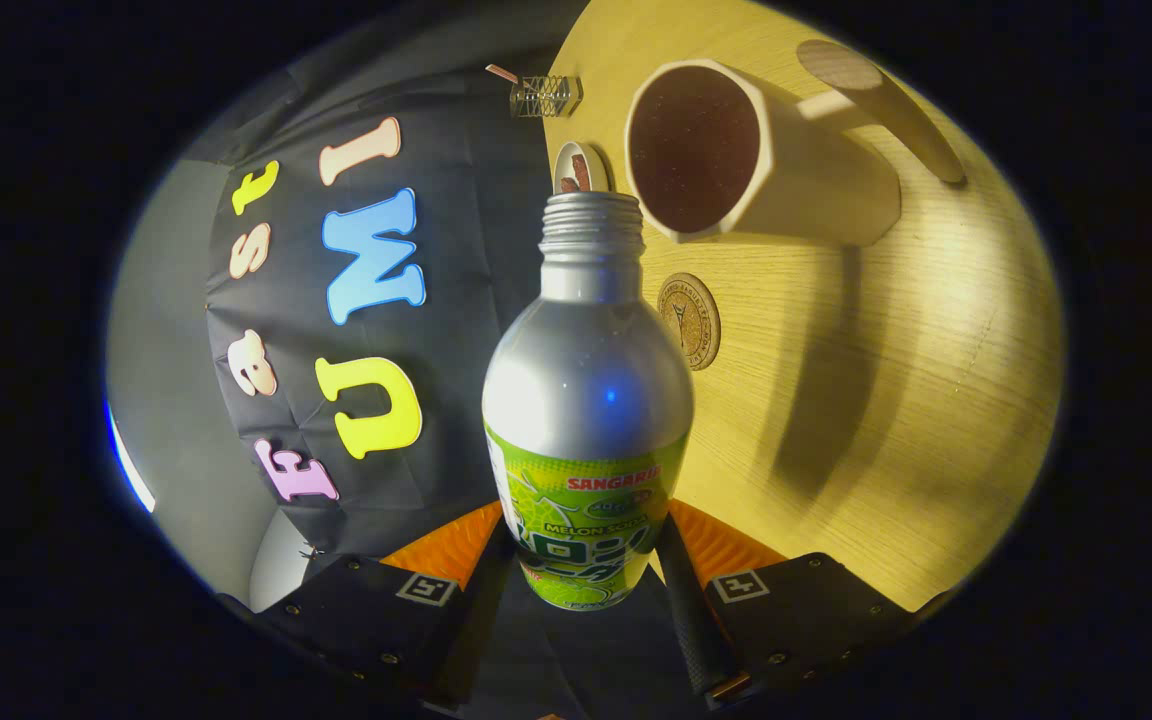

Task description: Take the bottle from table, then pour the juice into the cup, finally place the bottle on the coaster

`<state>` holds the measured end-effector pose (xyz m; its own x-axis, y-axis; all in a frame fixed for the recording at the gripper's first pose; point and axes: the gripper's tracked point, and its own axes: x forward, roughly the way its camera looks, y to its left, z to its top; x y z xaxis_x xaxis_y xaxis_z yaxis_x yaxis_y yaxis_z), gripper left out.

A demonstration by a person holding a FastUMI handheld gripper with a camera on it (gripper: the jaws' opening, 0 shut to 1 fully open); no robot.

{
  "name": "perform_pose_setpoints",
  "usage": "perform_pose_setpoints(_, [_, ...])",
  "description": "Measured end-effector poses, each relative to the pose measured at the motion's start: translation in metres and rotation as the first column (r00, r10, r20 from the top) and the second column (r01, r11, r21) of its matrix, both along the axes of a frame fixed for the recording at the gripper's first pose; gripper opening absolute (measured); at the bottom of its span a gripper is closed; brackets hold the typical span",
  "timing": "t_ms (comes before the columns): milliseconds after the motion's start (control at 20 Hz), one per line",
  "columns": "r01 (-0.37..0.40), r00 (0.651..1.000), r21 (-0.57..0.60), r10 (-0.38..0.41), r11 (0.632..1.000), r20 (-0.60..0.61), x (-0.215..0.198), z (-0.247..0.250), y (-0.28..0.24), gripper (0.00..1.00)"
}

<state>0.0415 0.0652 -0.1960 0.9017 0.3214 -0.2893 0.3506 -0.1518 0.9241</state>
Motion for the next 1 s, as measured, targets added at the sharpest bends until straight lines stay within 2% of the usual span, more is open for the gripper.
perform_pose_setpoints(1000, [0.042, 0.999, 0.157, -0.036, 0.987, -0.041, 0.008, 0.01, 0.002, 0.77])
